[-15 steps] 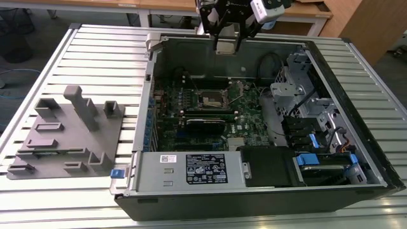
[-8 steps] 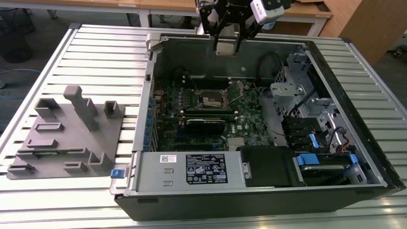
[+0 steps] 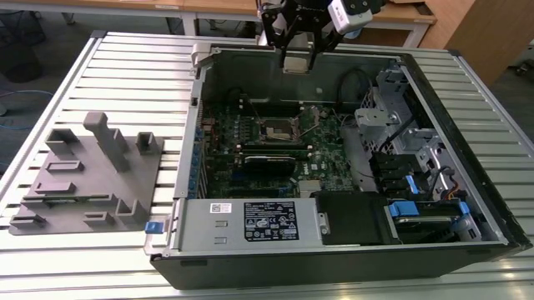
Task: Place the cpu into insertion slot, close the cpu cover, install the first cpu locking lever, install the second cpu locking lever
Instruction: 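Place the cpu into insertion slot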
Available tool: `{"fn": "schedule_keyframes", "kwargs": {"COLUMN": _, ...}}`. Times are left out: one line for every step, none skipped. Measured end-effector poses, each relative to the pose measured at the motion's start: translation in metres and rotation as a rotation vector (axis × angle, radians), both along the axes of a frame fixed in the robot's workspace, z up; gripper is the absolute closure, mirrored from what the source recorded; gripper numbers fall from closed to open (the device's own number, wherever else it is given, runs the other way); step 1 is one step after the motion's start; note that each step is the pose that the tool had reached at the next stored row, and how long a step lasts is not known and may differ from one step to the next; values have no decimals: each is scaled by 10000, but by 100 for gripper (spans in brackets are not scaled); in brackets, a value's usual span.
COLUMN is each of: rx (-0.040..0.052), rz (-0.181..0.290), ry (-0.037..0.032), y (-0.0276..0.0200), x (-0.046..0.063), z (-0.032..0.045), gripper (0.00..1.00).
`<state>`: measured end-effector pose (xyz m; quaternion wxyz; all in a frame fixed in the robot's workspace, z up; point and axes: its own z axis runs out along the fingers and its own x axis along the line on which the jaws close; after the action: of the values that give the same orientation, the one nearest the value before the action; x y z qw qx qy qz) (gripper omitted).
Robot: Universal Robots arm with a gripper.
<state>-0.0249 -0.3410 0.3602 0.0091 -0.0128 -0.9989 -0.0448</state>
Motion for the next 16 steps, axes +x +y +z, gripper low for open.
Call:
{"fn": "schedule_keyframes", "kwargs": {"rx": 2, "rz": 0, "ry": -1, "y": 0, "x": 0, "z": -3, "gripper": 46}}
{"fn": "schedule_keyframes", "kwargs": {"rx": 2, "rz": 0, "ry": -1, "y": 0, "x": 0, "z": -4, "gripper": 46}}
{"fn": "schedule_keyframes", "kwargs": {"rx": 0, "rz": 0, "ry": 0, "y": 0, "x": 0, "z": -13, "gripper": 46}}
{"fn": "schedule_keyframes", "kwargs": {"rx": 0, "rz": 0, "ry": 0, "y": 0, "x": 0, "z": -22, "gripper": 46}}
{"fn": "schedule_keyframes", "kwargs": {"rx": 0, "rz": 0, "ry": 0, "y": 0, "x": 0, "z": -22, "gripper": 46}}
{"fn": "schedule_keyframes", "kwargs": {"rx": 1, "rz": 0, "ry": 0, "y": 0, "x": 0, "z": -22, "gripper": 46}}
{"fn": "schedule_keyframes", "kwargs": {"rx": 0, "rz": 0, "ry": 0, "y": 0, "x": 0, "z": -22, "gripper": 46}}
{"fn": "schedule_keyframes", "kwargs": {"rx": 0, "rz": 0, "ry": 0, "y": 0, "x": 0, "z": -23, "gripper": 46}}
{"fn": "schedule_keyframes", "kwargs": {"rx": 0, "rz": 0, "ry": 0, "y": 0, "x": 0, "z": -23, "gripper": 46}}
{"fn": "schedule_keyframes", "kwargs": {"rx": 1, "rz": 0, "ry": 0, "y": 0, "x": 0, "z": -23, "gripper": 46}}
{"fn": "schedule_keyframes", "kwargs": {"rx": 1, "rz": 0, "ry": 0, "y": 0, "x": 0, "z": -23, "gripper": 46}}
{"fn": "schedule_keyframes", "kwargs": {"rx": 1, "rz": 0, "ry": 0, "y": 0, "x": 0, "z": -24, "gripper": 46}}
{"fn": "schedule_keyframes", "kwargs": {"rx": 4, "rz": 0, "ry": -2, "y": 0, "x": 0, "z": -30, "gripper": 46}}
{"fn": "schedule_keyframes", "kwargs": {"rx": 4, "rz": 0, "ry": -2, "y": 0, "x": 0, "z": -37, "gripper": 46}}
{"fn": "schedule_keyframes", "kwargs": {"rx": 3, "rz": 0, "ry": -1, "y": 0, "x": 0, "z": -45, "gripper": 46}}
{"fn": "schedule_keyframes", "kwargs": {"rx": 2, "rz": 0, "ry": -1, "y": 0, "x": 0, "z": -56, "gripper": 46}}
